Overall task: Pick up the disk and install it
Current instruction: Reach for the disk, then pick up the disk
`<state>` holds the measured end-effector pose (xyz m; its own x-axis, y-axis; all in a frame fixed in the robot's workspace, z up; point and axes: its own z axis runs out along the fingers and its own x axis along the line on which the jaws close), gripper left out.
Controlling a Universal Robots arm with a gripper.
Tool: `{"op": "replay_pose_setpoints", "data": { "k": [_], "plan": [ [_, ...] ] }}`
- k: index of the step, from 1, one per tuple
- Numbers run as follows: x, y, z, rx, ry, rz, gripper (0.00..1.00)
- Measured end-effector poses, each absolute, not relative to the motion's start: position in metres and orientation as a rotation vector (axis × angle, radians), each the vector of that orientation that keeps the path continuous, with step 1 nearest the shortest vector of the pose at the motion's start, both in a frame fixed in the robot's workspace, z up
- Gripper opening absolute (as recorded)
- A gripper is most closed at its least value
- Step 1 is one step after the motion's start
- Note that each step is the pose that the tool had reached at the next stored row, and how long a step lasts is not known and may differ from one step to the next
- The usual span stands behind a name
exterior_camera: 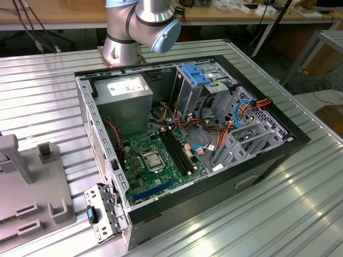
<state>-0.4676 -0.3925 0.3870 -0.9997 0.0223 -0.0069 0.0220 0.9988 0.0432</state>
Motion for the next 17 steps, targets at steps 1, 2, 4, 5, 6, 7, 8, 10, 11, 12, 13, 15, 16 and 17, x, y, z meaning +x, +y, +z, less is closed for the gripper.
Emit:
{"op": "replay_pose_setpoints", "data": {
  "k": [1, 2, 4, 5, 6, 7, 8, 10, 11, 12, 13, 15, 16, 17],
  "plan": [
    [-0.4676, -0.3925, 0.3870, 0.035, 3.133, 0.068, 0.11],
    [-0.4677, -0.3925, 0.3869, 0.035, 3.133, 0.068, 0.11],
    [-0.4677, -0.3925, 0.3869, 0.035, 3.133, 0.068, 0.11],
    [-0.4677, -0.3925, 0.3869, 0.035, 3.133, 0.068, 0.11],
    [-0.4677, -0.3925, 0.3869, 0.035, 3.133, 0.068, 0.11],
    [-0.4678, -0.3925, 0.3870, 0.034, 3.133, 0.068, 0.11],
    [-0.4678, -0.3925, 0.3870, 0.032, 3.133, 0.068, 0.11],
    [-0.4679, -0.3925, 0.3869, -0.024, 3.134, 0.068, 0.11],
    [-0.4679, -0.3924, 0.3869, -0.056, 3.134, 0.068, 0.11],
    [-0.4678, -0.3925, 0.3869, -0.081, 3.134, 0.068, 0.11],
    [-0.4678, -0.3925, 0.3870, -0.114, 3.133, 0.068, 0.11],
    [-0.4678, -0.3925, 0.3869, -0.185, 3.131, 0.068, 0.11],
    [-0.4678, -0.3925, 0.3870, -0.256, 3.127, 0.068, 0.11],
    [-0.4678, -0.3925, 0.3869, -0.313, 3.123, 0.069, 0.11]
  ]
}}
